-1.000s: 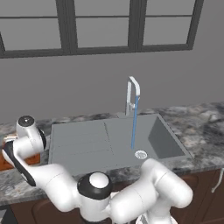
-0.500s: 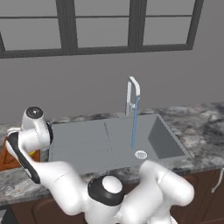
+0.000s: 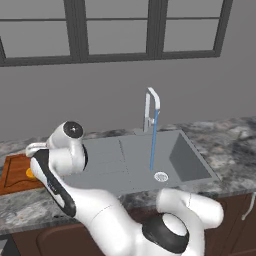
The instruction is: Pick the orange from the sink and place it on the cutting board to airdry. Then turn off the sink faucet.
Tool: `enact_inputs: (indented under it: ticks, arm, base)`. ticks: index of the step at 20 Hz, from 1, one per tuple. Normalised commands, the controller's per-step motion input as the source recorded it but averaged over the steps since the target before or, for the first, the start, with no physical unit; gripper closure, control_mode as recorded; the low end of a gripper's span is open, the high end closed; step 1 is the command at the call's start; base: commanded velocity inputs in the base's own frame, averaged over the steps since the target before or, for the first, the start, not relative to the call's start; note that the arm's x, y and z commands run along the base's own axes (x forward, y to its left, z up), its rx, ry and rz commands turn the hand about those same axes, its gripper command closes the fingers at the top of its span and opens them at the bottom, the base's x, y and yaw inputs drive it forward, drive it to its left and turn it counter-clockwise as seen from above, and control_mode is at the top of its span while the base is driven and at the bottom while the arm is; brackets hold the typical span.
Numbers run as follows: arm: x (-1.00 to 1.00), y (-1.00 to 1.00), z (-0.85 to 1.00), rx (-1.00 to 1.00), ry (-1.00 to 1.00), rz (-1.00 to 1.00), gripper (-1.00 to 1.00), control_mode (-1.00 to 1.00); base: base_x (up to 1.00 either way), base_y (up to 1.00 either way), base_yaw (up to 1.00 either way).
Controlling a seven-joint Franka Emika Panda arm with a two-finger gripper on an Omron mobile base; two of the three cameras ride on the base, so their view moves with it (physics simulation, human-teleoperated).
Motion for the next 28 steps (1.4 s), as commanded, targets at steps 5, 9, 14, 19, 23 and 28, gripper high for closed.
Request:
enact_inputs:
  ticks: [5, 9, 14, 19, 23, 28]
  arm:
    - [-0.56, -0.74, 0.69, 0.14, -0.05, 0.08, -1.0, -1.0]
    - [-0.67, -0.52, 0.9, 0.04, 0.0, 0.08, -1.0, -1.0]
    - [-0.91, -0.61, 0.75, -0.03, 0.0, 0.05, -1.0, -1.0]
    - [-1.0, -0.85, 0.45, -0.1, 0.0, 0.0, -1.0, -1.0]
    - [-1.0, -0.93, 0.37, -0.08, 0.0, 0.0, -1.0, -1.0]
    - [-0.72, -0.37, 0.0, -0.02, -0.01, 0.0, -1.0, -1.0]
  base:
    - [0.0, 0.0, 0.0]
    - [0.0, 0.0, 0.0]
    - [0.0, 0.0, 0.0]
    - [0.0, 0.0, 0.0]
    - [0.0, 0.0, 0.0]
    - [0.0, 0.0, 0.0]
